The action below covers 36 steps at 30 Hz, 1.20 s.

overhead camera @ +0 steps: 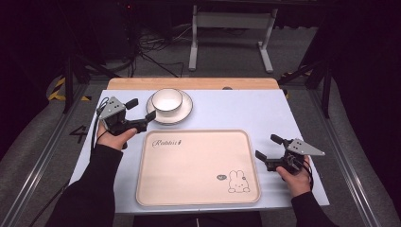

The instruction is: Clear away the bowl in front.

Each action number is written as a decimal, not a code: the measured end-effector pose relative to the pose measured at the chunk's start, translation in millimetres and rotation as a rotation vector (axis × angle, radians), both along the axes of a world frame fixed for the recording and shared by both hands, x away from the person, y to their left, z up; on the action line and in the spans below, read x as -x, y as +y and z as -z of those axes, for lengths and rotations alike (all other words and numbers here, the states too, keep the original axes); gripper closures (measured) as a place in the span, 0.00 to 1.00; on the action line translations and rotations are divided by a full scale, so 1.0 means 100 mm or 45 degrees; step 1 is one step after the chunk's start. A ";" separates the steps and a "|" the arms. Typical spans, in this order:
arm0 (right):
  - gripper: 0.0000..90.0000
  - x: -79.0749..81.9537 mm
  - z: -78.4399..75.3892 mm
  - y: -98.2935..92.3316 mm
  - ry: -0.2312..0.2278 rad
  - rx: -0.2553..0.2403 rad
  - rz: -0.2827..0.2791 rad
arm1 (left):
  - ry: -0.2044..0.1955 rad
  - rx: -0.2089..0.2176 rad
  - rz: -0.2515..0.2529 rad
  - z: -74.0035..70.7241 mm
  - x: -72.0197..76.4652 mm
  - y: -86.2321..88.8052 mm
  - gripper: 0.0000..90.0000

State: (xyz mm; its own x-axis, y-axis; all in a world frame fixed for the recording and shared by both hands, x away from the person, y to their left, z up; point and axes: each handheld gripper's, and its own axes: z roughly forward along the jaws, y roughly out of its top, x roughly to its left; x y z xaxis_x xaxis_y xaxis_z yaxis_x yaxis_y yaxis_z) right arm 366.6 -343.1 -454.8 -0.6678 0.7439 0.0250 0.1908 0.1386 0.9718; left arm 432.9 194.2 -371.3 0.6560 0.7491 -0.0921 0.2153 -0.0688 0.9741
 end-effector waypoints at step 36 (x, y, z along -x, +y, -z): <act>0.04 -0.01 0.00 -0.02 0.009 -0.025 -0.023 | 0.018 -0.048 -0.086 -0.12 -0.78 -0.19 0.18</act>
State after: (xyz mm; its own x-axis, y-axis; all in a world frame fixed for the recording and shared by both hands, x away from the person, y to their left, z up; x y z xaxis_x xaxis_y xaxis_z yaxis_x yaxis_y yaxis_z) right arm 367.5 -345.1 -454.9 -0.6810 0.7309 0.0442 0.1952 0.1231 0.9730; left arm 510.6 175.4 -359.3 0.6028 0.7946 -0.0719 0.2341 -0.0901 0.9680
